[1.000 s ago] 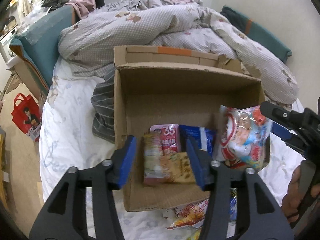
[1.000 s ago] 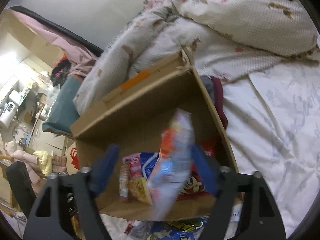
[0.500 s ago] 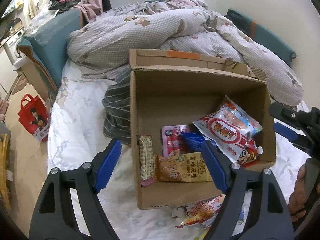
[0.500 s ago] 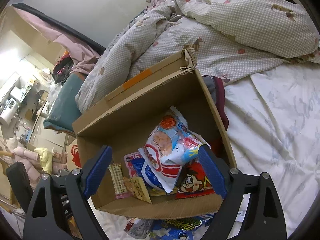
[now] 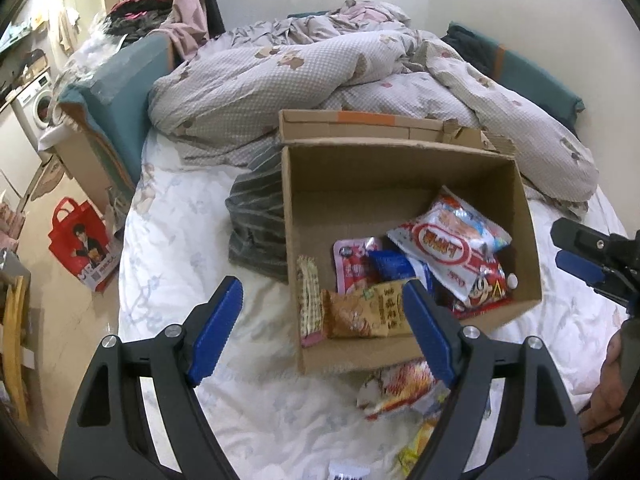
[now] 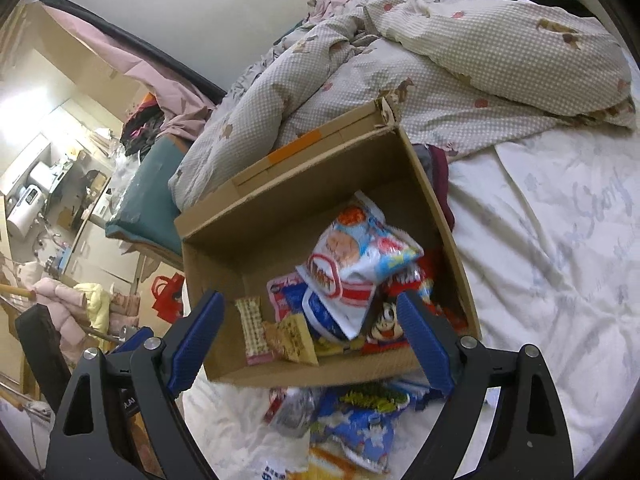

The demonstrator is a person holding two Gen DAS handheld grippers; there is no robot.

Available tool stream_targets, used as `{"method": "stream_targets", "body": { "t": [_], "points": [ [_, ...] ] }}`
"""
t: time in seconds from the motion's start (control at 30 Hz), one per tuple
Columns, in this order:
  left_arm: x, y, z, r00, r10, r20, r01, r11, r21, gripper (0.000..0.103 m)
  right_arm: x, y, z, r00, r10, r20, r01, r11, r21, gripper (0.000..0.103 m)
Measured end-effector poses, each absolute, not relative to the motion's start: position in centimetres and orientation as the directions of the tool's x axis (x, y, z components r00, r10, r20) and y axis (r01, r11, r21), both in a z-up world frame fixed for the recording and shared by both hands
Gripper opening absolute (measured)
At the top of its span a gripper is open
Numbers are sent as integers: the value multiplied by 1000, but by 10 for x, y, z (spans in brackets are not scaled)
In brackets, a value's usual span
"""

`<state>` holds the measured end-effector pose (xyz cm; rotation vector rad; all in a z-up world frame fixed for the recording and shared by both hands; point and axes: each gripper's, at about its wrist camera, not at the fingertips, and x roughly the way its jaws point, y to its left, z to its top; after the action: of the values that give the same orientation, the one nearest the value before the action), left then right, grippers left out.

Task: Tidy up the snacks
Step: 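Grasp the yellow chip bag with the right tool while the left tool grasps the white rice-cake bar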

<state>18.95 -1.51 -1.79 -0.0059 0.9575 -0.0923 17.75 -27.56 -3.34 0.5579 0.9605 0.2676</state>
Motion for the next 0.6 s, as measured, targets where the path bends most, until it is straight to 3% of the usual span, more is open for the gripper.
{"method": "stream_targets", "body": {
  "t": [0.6],
  "points": [
    [126, 26, -29, 488, -64, -870, 35, 998, -54, 79, 101, -276, -56, 439, 502, -745, 95, 799, 594, 90]
  ]
}}
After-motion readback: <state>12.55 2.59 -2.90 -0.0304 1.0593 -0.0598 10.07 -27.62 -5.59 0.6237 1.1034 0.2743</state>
